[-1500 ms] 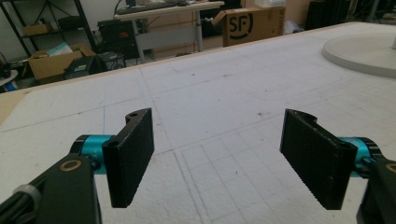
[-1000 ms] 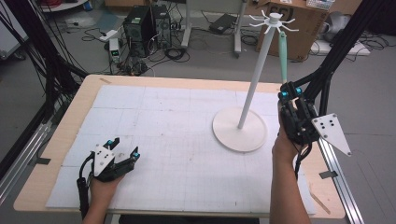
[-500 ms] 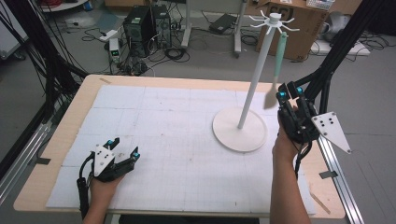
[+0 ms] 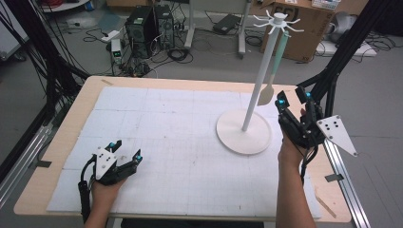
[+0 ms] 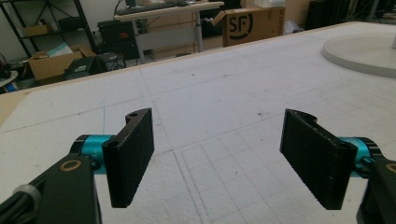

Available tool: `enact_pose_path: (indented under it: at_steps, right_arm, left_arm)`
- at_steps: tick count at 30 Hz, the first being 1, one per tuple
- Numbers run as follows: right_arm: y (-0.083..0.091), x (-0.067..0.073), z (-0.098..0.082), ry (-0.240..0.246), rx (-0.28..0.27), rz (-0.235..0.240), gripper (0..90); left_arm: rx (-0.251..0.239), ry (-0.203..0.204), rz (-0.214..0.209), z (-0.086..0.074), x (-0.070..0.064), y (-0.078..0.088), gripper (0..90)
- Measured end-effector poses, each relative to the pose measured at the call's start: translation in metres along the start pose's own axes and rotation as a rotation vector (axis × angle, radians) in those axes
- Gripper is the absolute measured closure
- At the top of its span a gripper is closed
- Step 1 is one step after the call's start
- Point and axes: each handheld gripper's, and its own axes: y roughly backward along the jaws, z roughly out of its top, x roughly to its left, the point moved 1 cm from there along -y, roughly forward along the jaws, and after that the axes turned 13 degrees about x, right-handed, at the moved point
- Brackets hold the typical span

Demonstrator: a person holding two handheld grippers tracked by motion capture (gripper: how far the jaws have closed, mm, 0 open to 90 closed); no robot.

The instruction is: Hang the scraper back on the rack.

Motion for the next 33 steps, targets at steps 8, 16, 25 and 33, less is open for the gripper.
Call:
enact_pose_path:
  at_steps: [8, 16, 25, 33]
  right_arm:
    - [0.0, -0.003, -0.007, -0.003, 0.047, 0.012, 25.5]
    - [0.003, -0.001, -0.006, 0.009, 0.058, 0.03, 19.6]
    - [0.015, 0.003, -0.02, 0.035, 0.111, 0.088, 20.8]
    - [0.035, 0.0, -0.055, 0.015, 0.172, 0.072, 21.9]
  left_arm:
    - [0.0, -0.002, 0.001, 0.0, 0.0, 0.0, 26.6]
    - [0.0, -0.002, 0.002, 0.0, 0.0, 0.0, 26.5]
    - [0.001, -0.003, 0.001, 0.0, 0.0, 0.0, 26.6]
    - [0.003, -0.005, 0.003, 0.0, 0.0, 0.0, 26.5]
